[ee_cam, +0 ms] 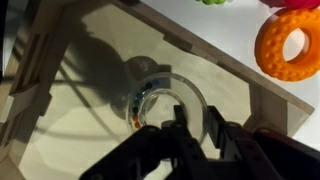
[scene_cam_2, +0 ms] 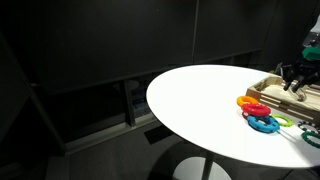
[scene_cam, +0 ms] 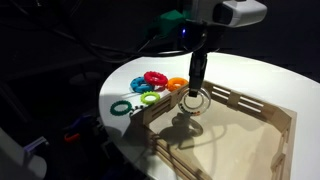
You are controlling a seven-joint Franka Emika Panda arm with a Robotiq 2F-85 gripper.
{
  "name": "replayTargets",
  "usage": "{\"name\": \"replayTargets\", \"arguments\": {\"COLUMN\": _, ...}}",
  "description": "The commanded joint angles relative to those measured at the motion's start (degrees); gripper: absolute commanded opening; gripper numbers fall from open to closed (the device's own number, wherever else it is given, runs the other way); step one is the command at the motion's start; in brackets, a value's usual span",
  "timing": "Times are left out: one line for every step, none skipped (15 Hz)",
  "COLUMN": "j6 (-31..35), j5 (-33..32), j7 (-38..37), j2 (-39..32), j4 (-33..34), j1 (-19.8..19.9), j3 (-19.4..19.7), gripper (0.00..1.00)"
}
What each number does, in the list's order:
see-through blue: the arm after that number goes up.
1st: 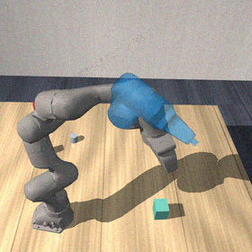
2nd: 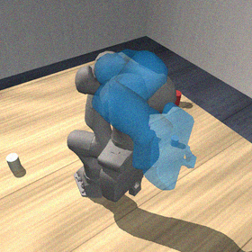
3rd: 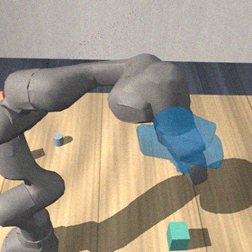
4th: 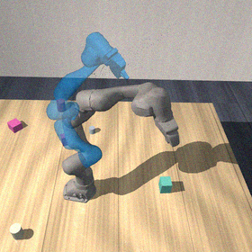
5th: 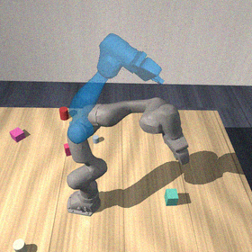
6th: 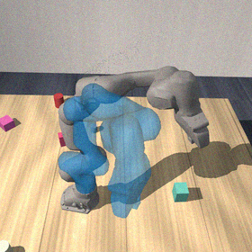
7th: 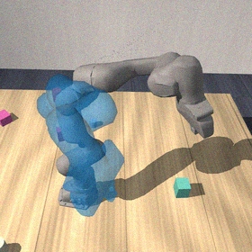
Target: Pick up the clear ring and put it in the tray
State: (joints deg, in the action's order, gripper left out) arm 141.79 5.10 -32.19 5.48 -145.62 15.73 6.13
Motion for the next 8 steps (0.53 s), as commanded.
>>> {"name": "replayTargets", "arguments": {"j6": -0.96, "j5": -1.82, "j7": -1.97, "j2": -2.15, "j4": 2.06, "j1": -1.28, "j3": 0.87, "gripper": 0.42}}
{"name": "replayTargets", "arguments": {"j6": -1.07, "j5": -1.87, "j7": -1.92, "j2": -2.51, "j4": 2.16, "j1": -1.50, "j3": 0.88, "gripper": 0.53}}
{"name": "replayTargets", "arguments": {"j6": -1.35, "j5": -1.61, "j7": -1.53, "j2": -2.64, "j4": 2.21, "j1": -1.80, "j3": 0.92, "gripper": 0.59}}
{"name": "replayTargets", "arguments": {"j6": -1.64, "j5": -1.23, "j7": -1.06, "j2": -2.55, "j4": 2.20, "j1": -2.11, "j3": 0.95, "gripper": 0.68}}
{"name": "replayTargets", "arguments": {"j6": -1.92, "j5": -0.89, "j7": -0.58, "j2": -2.29, "j4": 2.15, "j1": -2.44, "j3": 0.96, "gripper": 0.75}}
{"name": "replayTargets", "arguments": {"j6": -2.72, "j5": -0.11, "j7": 0.66, "j2": -1.58, "j4": 2.01, "j1": -2.85, "j3": 0.97, "gripper": 0.83}}
{"name": "replayTargets", "arguments": {"j6": -3.43, "j5": -0.10, "j7": 1.32, "j2": -0.75, "j4": 1.83, "j1": -3.19, "j3": 0.92, "gripper": 0.90}}
{"name": "replayTargets", "arguments": {"j6": -4.68, "j5": -0.19, "j7": 2.30, "j2": 0.34, "j4": 1.70, "j1": -3.61, "j3": 0.84, "gripper": 0.98}}
